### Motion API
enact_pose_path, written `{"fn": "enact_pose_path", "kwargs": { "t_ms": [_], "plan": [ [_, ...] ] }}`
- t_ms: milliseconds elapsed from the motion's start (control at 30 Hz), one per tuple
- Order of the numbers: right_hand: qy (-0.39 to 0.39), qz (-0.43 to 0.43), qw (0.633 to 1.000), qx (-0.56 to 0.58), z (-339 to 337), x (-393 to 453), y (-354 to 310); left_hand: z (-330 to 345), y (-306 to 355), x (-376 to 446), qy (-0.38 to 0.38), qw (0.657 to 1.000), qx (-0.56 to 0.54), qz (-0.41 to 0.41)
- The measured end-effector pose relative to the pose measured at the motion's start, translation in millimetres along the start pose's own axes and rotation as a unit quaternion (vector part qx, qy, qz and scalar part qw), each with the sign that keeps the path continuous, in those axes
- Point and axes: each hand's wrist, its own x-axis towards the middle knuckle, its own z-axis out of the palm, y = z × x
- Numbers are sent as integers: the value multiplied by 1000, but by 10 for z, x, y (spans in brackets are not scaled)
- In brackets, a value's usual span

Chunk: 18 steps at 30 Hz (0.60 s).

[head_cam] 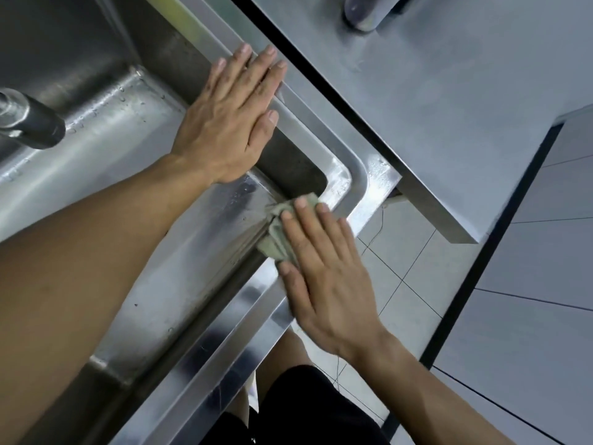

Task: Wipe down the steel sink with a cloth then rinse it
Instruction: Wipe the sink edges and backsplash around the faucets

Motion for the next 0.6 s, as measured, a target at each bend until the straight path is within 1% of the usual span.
{"fn": "enact_pose_path", "kwargs": {
  "t_ms": [67,100,133,200,267,300,367,433,500,567,600],
  "plan": [
    [-28,-62,997,-18,-50,11,132,5,-11,-2,0,1000,0,3],
    [-36,-79,996,-23,-102,67,275,6,-18,-5,1,1000,0,6],
    [-32,-77,996,-21,-161,151,439,7,-23,-9,2,1000,0,9],
    [-5,-15,1000,-11,-301,384,767,9,-23,-17,5,1000,2,13],
    [14,52,998,-22,-376,575,900,10,-11,-15,8,1000,0,9],
    [23,73,997,-28,-356,602,864,10,-2,-12,9,1000,-1,6],
    [35,81,996,-24,-254,508,601,10,3,-9,13,1000,-1,1],
    [18,40,999,-9,-115,254,221,13,-12,-14,17,1000,1,3],
    [-28,-41,999,-14,-12,-15,-20,19,-24,-10,19,1000,2,10],
    [-48,-120,991,-32,-47,-40,64,22,-32,-7,18,1000,3,15],
    [-45,-126,990,-35,-93,31,196,22,-39,-8,16,1000,3,15]
  ]
}}
